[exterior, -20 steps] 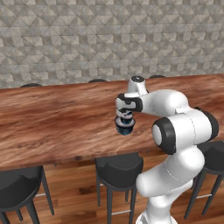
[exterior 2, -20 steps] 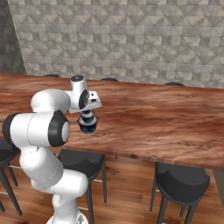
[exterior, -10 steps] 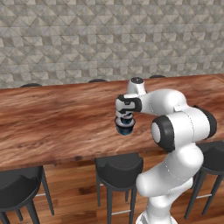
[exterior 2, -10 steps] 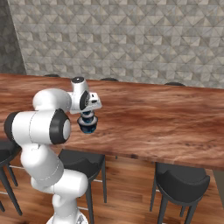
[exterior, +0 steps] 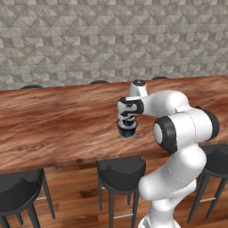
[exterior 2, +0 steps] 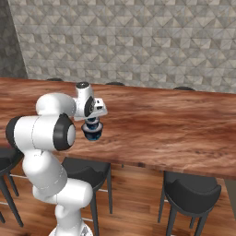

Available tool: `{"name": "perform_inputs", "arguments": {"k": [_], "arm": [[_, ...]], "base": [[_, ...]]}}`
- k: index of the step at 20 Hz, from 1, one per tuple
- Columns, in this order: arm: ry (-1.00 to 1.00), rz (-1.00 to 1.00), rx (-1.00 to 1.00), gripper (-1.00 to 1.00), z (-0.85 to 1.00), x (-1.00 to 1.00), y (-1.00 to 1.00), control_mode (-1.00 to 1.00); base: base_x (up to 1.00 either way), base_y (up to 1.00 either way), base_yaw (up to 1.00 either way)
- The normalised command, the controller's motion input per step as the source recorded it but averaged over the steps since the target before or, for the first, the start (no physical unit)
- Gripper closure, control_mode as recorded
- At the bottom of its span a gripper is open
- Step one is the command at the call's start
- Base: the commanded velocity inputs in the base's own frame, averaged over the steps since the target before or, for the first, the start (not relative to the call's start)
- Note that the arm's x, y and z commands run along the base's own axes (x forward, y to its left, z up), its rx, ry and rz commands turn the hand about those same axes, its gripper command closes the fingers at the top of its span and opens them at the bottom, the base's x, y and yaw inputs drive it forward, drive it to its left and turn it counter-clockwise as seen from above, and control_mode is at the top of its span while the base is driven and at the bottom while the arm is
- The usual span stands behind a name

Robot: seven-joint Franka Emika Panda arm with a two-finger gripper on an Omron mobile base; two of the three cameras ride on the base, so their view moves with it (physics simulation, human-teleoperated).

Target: Stack the yogurt containers by placing the smaller containers on top of the larger containers.

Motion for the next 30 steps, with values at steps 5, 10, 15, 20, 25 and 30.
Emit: {"name": "perform_inputs", "arguments": {"k": [5, 10, 15, 20, 25, 30], "arm": [[0.00, 0.00, 0.00, 1.00, -0.09, 0.00, 0.00, -1.00], [0.00, 0.00, 0.00, 1.00, -0.06, 0.00, 0.00, -1.00], [0.00, 0.00, 0.00, 1.00, -0.01, 0.03, 0.00, -1.00], [0.00, 0.00, 0.00, 1.00, 0.00, 0.01, 0.00, -1.00], [0.00, 0.00, 0.00, 1.00, 0.00, 0.00, 0.00, -1.00], [0.00, 0.00, 0.00, 1.00, -0.03, 0.05, 0.00, -1.00]], "base": [[0.00, 0.00, 0.00], [0.00, 0.00, 0.00], [0.00, 0.00, 0.00], [0.00, 0.00, 0.00], [0.00, 0.00, 0.00], [0.00, 0.00, 0.00]]}}
